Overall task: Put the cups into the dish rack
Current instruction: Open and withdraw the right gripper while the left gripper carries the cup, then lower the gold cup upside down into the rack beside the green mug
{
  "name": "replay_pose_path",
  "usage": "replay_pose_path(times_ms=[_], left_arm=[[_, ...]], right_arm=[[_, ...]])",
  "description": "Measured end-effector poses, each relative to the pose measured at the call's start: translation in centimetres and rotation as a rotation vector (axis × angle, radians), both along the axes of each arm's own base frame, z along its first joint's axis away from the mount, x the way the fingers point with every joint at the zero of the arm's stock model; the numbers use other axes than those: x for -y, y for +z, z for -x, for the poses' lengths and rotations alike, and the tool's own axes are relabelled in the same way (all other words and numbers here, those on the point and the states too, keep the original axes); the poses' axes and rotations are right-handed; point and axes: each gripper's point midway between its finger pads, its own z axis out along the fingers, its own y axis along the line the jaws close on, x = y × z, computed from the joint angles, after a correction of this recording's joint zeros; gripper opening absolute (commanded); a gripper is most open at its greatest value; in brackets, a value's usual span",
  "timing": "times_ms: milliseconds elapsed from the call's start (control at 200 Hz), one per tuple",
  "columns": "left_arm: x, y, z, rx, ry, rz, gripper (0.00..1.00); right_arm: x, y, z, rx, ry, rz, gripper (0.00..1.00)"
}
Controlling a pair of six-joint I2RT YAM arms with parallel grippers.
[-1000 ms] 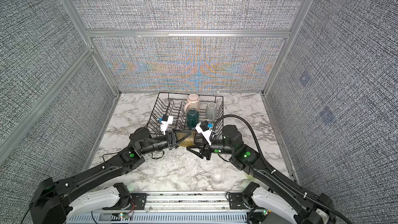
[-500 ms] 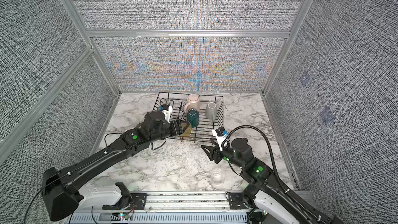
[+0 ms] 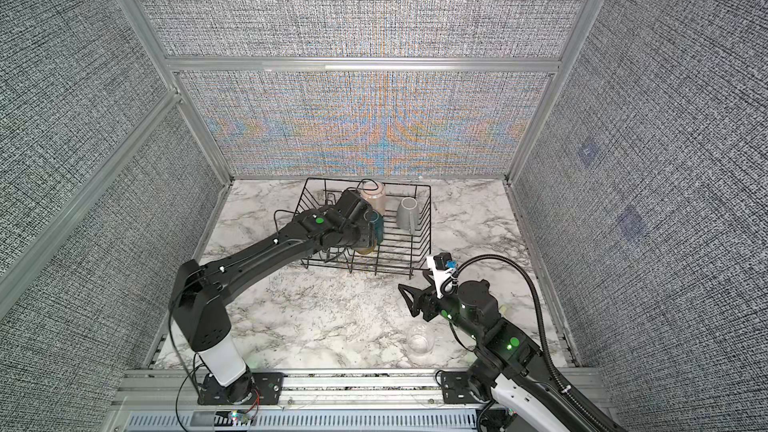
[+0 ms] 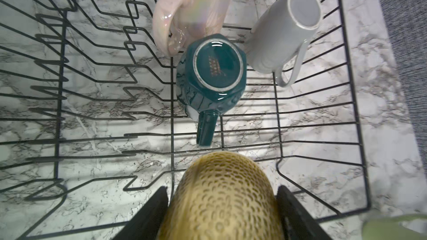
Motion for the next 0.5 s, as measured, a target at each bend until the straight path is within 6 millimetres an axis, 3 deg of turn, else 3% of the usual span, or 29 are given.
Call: replay_pose_path(times_ms=[245,500], left_arm=[[-0.3,-3.5,-0.8,-0.050,0.003,-0.133,0.67],[-0.4,-6.6,-0.8,-0.106,0.003,-0.202,0.67]], right_arm=[[-0.3,-1.0,-0.2,-0.043,-0.002,0.008,0.86],[-0.4,-0.7,-0.3,-0.034,0.006,0.018,0.86]])
